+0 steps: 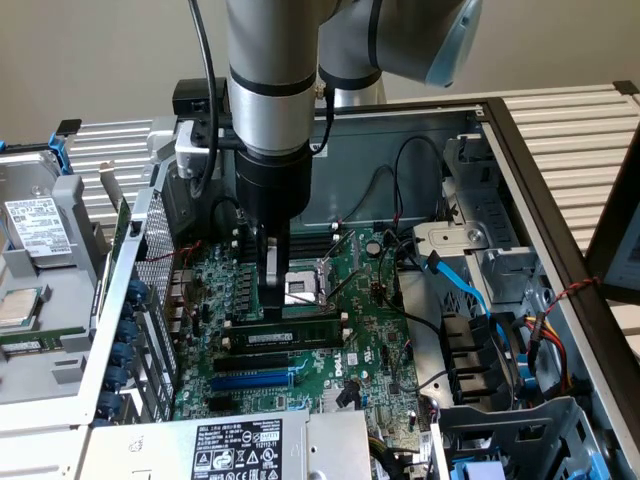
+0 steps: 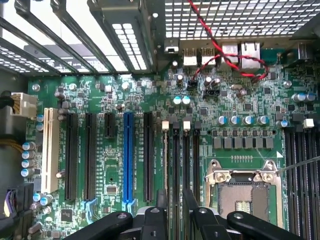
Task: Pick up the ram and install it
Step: 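Press down the ram until it locks into place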
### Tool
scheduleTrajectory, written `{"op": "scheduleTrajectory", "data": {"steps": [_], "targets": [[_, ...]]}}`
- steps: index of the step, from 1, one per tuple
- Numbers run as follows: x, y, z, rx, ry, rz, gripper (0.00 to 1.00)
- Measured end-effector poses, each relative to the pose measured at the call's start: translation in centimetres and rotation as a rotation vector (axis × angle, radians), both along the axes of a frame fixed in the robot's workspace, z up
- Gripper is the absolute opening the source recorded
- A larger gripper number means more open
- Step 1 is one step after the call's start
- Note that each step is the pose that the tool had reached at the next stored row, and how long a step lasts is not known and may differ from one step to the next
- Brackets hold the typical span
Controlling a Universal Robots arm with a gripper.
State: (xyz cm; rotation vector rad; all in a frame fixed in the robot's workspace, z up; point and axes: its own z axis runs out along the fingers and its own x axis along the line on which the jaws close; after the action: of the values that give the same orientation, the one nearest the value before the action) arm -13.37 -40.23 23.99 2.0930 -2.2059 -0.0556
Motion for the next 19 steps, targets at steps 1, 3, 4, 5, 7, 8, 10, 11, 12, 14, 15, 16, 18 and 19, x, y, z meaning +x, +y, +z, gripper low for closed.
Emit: {"op": "scheduleTrajectory", "data": {"steps": [1,3,4,5,7,8,10,11,12,14,15,16,18,19], "targets": [[0.01,-0.01,0.13,-0.0002,0.0016,0.0,0.27],[0.04,0.0,0.61,0.0001,0.0015,0.0,0.27],[0.09,0.0,0.84,0.0002,0.0005,0.0,0.27],[0.14,0.0,0.97,0.0,-0.0026,0.0,0.27],[0.26,0.0,1.04,0.0002,-0.0171,0.0,0.27],[0.3,0.0,1.05,-0.0004,-0.029,0.0,0.27],[0.33,0.0,1.04,-0.0049,-0.0536,0.0,0.27],[0.34,0.0,1.04,-0.0094,-0.0641,0.0,0.27],[0.35,0.0,1.04,-0.0167,-0.0729,0.001,0.27],[0.35,0.0,1.04,-0.0372,-0.077,0.001,0.18],[0.35,0.0,1.04,-0.0445,-0.0772,0.002,0.18],[0.35,-0.01,1.04,-0.0466,-0.0774,0.002,0.12],[0.35,-0.1,1.04,-0.0474,-0.0788,0.002,0.11],[0.35,-0.12,1.03,-0.0474,-0.0803,0.002,0.11]]}}
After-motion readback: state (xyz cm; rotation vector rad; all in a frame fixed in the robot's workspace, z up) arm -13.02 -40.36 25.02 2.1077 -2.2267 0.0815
